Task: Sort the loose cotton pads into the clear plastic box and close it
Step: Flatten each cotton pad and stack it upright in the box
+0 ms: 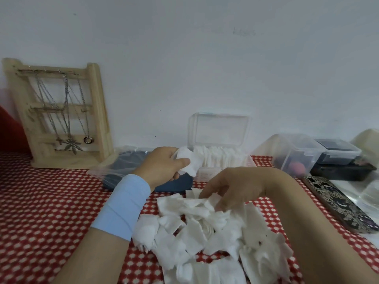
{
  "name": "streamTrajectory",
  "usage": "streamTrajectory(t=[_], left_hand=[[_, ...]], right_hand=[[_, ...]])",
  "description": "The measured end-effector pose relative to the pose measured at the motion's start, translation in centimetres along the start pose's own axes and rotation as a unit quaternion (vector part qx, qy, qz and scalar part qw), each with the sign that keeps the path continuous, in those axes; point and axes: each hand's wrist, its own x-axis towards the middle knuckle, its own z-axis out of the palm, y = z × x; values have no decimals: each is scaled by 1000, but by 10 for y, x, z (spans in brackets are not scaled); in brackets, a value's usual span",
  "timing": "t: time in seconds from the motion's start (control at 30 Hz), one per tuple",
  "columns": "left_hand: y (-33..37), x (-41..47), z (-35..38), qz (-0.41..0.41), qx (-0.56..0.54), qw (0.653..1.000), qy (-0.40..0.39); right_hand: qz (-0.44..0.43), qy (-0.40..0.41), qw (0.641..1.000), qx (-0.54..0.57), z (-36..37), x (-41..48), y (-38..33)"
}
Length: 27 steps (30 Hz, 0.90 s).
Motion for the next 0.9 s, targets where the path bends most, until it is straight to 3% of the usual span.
streamTrajectory(t=[0.2,0.27,0.4,0.5,0.67,0.9], left_hand=[[0,-1,2,2,16,1000,-21],[0,-1,2,4,15,1000,-27],[1,1,4,-10,-42,997,-67],[6,-4,7,-34,-127,986,-99],[8,-7,5,-50,-204,974,-88],[11,-9,7,-59,-287,953,-81]], right_hand=[[-7,149,989,23,-6,1,11],[-43,187,976,100,-12,-6,17],[-144,257,896,332,-14,-10,9],[-109,272,896,332,-6,0,-9],[-8,340,885,318,-1,12,-10],[-4,357,872,336,3,16,-18]])
